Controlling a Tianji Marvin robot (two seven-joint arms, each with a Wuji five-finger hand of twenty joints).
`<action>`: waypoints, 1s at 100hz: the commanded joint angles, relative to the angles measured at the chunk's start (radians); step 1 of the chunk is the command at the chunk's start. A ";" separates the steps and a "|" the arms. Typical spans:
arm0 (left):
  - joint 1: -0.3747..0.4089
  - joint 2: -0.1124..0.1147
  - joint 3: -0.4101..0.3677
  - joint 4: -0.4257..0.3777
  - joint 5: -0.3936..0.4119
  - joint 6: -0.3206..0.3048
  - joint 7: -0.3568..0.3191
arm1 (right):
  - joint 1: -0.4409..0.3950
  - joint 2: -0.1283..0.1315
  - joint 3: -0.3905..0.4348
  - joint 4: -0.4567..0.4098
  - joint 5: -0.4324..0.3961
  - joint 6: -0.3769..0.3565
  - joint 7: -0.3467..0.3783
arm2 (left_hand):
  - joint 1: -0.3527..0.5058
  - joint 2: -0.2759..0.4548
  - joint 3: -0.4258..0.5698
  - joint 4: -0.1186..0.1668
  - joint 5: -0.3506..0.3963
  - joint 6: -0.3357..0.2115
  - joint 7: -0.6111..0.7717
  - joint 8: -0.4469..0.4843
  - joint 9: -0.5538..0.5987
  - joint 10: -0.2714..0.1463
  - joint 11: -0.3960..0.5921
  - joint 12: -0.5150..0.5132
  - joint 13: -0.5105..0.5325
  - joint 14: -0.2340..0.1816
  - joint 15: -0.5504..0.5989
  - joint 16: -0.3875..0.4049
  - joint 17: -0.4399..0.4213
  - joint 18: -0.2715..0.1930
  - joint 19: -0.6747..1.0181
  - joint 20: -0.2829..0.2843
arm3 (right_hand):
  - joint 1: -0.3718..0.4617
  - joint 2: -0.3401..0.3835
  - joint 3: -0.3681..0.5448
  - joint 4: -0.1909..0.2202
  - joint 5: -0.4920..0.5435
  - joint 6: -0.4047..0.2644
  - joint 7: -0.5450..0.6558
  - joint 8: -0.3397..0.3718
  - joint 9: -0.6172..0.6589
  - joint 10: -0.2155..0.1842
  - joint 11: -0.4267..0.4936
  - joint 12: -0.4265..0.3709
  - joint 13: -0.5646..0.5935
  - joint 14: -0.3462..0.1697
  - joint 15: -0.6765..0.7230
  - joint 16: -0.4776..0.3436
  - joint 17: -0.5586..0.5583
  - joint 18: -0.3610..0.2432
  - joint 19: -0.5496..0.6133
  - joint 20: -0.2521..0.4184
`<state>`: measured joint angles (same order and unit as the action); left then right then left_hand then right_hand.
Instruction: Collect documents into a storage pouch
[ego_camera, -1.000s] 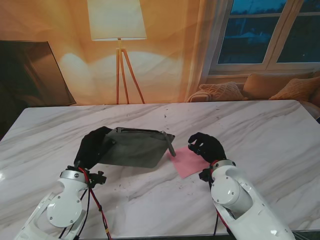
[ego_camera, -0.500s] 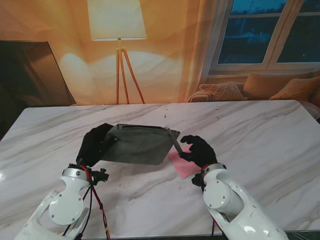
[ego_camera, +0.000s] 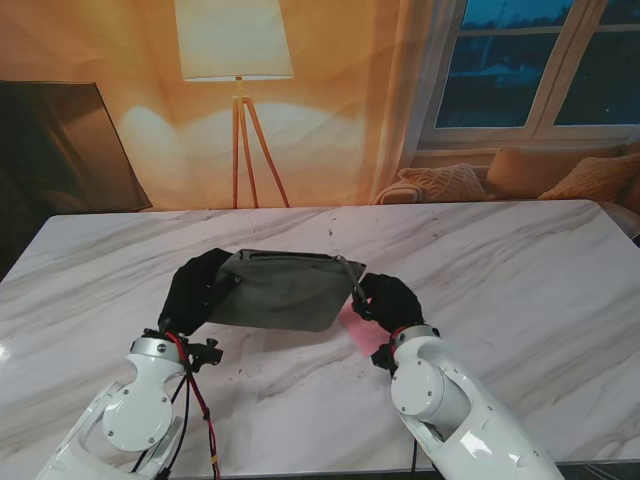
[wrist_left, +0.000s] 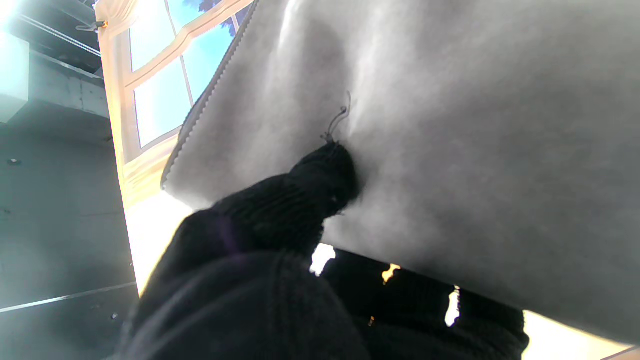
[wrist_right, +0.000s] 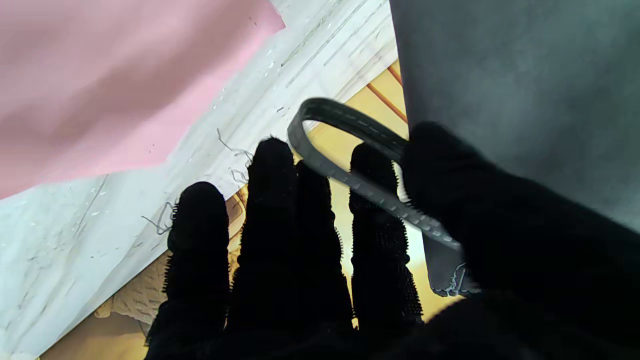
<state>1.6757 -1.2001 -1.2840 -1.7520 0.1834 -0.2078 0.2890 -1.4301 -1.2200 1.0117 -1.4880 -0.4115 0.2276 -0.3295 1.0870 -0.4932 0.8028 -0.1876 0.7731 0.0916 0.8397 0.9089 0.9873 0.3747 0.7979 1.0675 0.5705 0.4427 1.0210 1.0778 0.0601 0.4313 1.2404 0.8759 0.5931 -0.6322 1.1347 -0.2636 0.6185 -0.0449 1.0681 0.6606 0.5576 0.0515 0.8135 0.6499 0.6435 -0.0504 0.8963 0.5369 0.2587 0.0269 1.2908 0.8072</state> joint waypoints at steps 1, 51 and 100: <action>0.003 -0.006 -0.002 -0.006 0.003 -0.003 -0.007 | 0.001 -0.008 0.003 0.002 -0.006 0.004 0.008 | 0.032 0.108 0.019 0.036 0.139 -0.036 0.238 0.154 0.043 -0.014 0.075 0.018 0.060 0.106 0.012 0.005 -0.014 -0.109 0.015 0.023 | 0.067 0.058 -0.040 -0.021 0.054 -0.042 0.024 -0.041 0.080 0.018 0.016 0.026 0.070 0.016 0.053 0.014 0.047 0.002 0.073 0.008; 0.035 -0.001 -0.033 -0.035 0.018 -0.010 -0.016 | 0.001 -0.012 0.066 0.033 -0.035 -0.004 -0.054 | 0.016 0.090 0.042 0.033 0.146 -0.039 0.236 0.147 0.059 -0.014 0.080 0.016 0.076 0.106 0.019 0.005 0.001 -0.104 0.020 0.025 | 0.254 0.314 -0.269 0.044 0.188 -0.061 -0.057 -0.099 0.493 0.088 0.269 0.231 0.629 -0.051 0.601 0.056 0.623 -0.004 0.626 -0.055; 0.068 0.007 -0.063 -0.059 0.042 -0.002 -0.032 | 0.059 -0.034 0.121 0.113 -0.048 0.059 -0.151 | 0.000 0.081 0.072 0.032 0.156 -0.042 0.240 0.141 0.068 -0.009 0.087 0.014 0.084 0.112 0.026 0.008 0.006 -0.099 0.023 0.029 | 0.271 0.324 -0.276 0.061 0.225 -0.050 -0.066 -0.037 0.465 0.111 0.280 0.282 0.677 -0.148 0.733 0.104 0.745 -0.037 0.714 -0.104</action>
<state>1.7370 -1.1960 -1.3385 -1.7977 0.2249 -0.2129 0.2665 -1.3793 -1.2541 1.1184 -1.3837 -0.4605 0.2710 -0.4781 1.0744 -0.4975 0.8302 -0.1876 0.7756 0.0909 0.8396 0.9122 0.9897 0.3773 0.8182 1.0686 0.5986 0.4427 1.0191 1.0778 0.0732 0.4369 1.2431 0.8761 0.7952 -0.4045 0.8417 -0.2746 0.7519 -0.0532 0.9180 0.5871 1.0330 0.0718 1.0496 0.9154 1.2620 -0.0616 1.5606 0.6235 0.9636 0.0583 1.7989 0.7211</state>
